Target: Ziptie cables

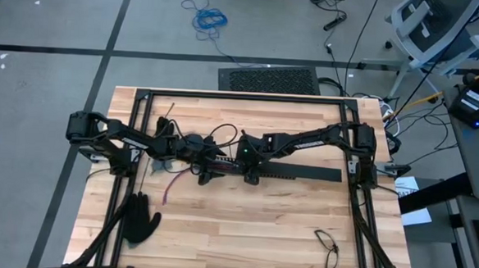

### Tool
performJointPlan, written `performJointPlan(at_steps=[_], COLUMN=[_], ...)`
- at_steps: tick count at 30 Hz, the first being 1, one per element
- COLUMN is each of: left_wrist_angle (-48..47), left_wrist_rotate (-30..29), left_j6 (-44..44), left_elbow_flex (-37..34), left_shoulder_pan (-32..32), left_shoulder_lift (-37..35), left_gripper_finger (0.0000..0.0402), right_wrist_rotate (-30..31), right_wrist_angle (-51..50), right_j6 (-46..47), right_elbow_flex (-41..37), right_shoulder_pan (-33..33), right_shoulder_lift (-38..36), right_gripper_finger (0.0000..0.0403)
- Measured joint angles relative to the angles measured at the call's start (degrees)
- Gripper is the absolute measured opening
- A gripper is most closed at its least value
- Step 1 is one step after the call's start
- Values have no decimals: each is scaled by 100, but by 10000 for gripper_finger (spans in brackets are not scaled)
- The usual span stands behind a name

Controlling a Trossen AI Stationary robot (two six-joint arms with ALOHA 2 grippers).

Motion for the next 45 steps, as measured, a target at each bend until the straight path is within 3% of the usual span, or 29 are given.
performJointPlan(at_steps=[17,27,45], left_wrist_angle=[-40,-292,-334], left_wrist_rotate=[0,-6,-173], left_j6=[-5,-218,-296], left_elbow_flex=[0,6,7], left_shoulder_pan=[0,0,64], left_shoulder_lift=[-2,-4,-4], left_gripper_finger=[398,398,398], right_wrist_rotate=[-8,10,129], right_wrist_angle=[-13,-992,-1840], right_j6=[-299,-363,-360], right_elbow_flex=[55,870,1226], right_shoulder_pan=[-31,-35,-35], right_shoulder_lift=[0,-22,-22], right_gripper_finger=[348,349,337])
